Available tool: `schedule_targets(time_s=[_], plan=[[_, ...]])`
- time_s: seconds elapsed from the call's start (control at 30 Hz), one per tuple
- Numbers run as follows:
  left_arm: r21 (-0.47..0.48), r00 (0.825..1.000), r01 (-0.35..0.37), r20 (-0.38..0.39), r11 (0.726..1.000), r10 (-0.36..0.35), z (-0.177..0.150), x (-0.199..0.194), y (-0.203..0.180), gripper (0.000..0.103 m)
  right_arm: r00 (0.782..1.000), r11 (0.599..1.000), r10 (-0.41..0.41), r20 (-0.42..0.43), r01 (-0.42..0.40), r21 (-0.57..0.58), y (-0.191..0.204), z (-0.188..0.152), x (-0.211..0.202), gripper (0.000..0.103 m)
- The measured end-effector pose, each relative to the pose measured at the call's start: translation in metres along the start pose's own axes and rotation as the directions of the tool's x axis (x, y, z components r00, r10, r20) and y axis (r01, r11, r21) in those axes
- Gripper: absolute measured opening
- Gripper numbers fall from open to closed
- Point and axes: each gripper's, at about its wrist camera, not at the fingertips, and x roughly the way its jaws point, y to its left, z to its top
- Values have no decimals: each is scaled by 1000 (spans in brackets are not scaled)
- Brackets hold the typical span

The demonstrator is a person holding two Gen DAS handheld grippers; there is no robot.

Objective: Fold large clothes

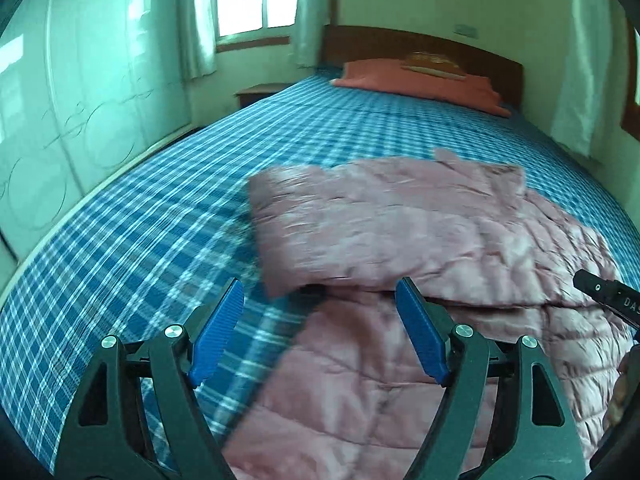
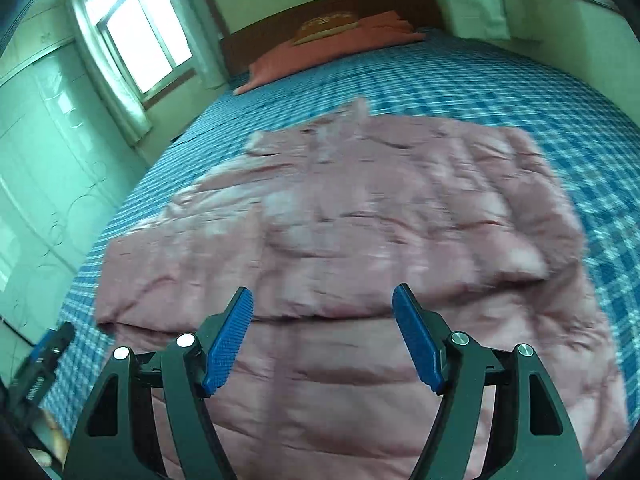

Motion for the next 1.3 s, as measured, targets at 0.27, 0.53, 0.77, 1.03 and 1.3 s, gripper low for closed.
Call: schedule_targets(time_s=[0.27, 0.53, 0.77, 1.03, 1.3], plan=[[-23, 999, -30, -30, 999, 29, -5, 14, 34, 78, 990, 999, 38, -134, -34, 33, 45, 4, 70, 33], [-47, 999, -23, -37, 999, 21, 4, 24, 47, 78, 998, 998, 55, -10, -55, -9, 34, 24, 20, 8], [-23, 999, -22, -29, 999, 21, 16, 31, 42, 78, 989, 990, -136, 60, 138, -23, -39, 43, -7, 8], [33, 998, 8, -61, 999, -6, 26, 52, 12, 78, 979, 978, -202, -31, 203, 36, -111, 39, 7, 8], [83, 998, 15, -56, 996, -11, 48, 82, -26, 78, 959, 964, -260, 113, 252, 81, -105, 43, -16, 25]])
